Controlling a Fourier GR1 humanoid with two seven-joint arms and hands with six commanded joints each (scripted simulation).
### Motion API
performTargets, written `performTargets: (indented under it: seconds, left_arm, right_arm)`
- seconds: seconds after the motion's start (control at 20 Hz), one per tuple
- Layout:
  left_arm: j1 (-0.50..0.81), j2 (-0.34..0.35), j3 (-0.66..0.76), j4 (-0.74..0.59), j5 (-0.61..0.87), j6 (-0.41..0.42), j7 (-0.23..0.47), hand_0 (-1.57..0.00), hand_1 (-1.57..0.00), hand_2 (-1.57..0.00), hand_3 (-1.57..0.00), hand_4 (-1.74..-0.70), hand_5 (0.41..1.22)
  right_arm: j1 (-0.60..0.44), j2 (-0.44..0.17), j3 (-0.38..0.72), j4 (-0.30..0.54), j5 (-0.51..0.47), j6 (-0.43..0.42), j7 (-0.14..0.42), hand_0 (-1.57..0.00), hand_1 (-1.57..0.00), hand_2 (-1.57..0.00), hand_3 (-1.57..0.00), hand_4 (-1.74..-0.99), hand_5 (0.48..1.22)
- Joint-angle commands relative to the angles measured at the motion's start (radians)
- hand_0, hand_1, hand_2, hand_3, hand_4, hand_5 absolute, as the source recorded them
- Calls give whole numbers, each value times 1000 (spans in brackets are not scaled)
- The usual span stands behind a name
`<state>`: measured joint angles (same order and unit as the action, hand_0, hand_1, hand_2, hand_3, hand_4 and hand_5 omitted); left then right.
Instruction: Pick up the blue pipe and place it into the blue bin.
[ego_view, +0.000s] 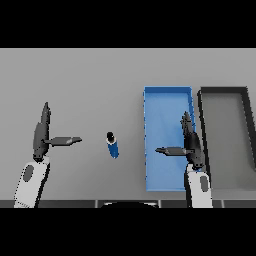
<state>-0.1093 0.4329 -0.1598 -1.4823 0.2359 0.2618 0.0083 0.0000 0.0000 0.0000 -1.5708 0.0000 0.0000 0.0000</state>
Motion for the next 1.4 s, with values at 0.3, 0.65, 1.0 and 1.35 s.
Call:
performTargets:
  seconds: [0.3,0.65,1.0,1.35]
  left_arm:
    - [7,84,-28,-5,18,-156,-54,1,1,1,1,-1074,591]
    - [4,217,-55,9,44,-385,-109,1,1,1,1,-1080,600]
    - [54,235,-153,-114,56,-520,-128,1,1,1,1,-1111,534]
    - [69,145,-283,-179,-56,-504,-106,1,1,1,1,-1181,469]
  right_arm:
    - [26,-29,50,-31,55,24,-49,1,1,1,1,-1225,617]
    - [89,-97,128,-124,186,32,-48,1,1,1,1,-1196,609]
    - [83,-103,133,-119,191,39,-54,1,1,1,1,-1201,609]
    - [105,-93,148,-145,197,39,-48,1,1,1,1,-1221,618]
